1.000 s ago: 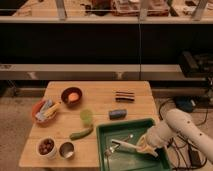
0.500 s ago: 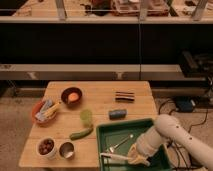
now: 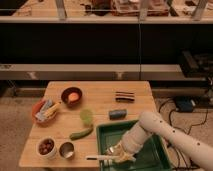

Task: Wipe tray with brush

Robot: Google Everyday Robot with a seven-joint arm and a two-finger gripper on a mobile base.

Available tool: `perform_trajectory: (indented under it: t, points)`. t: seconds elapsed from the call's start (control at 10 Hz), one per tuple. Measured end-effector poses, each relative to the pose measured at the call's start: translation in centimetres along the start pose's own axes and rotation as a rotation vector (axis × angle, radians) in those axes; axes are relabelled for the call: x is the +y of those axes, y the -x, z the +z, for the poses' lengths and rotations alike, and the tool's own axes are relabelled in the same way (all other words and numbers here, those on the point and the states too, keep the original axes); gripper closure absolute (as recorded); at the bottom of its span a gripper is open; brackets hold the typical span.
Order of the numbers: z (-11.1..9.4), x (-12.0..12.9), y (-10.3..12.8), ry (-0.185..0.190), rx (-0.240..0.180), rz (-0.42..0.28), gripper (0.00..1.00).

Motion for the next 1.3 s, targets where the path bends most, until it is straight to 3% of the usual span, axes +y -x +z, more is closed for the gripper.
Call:
perform_trajectory:
  t: [0.3,0.6,1.0,1.3]
  points:
    - [-0.7,-3.5,0.9,-0.01,0.002,-0.058,1.0]
    - [-2.9,-6.5,-1.0,-0.052,0.017,-0.06,1.0]
    - [-6.2,-5.9,-6.5,-0.114,0.035,0.029,1.0]
    - [-8.7,-2.7,-11.7,-0.154,0.041,0.149,1.0]
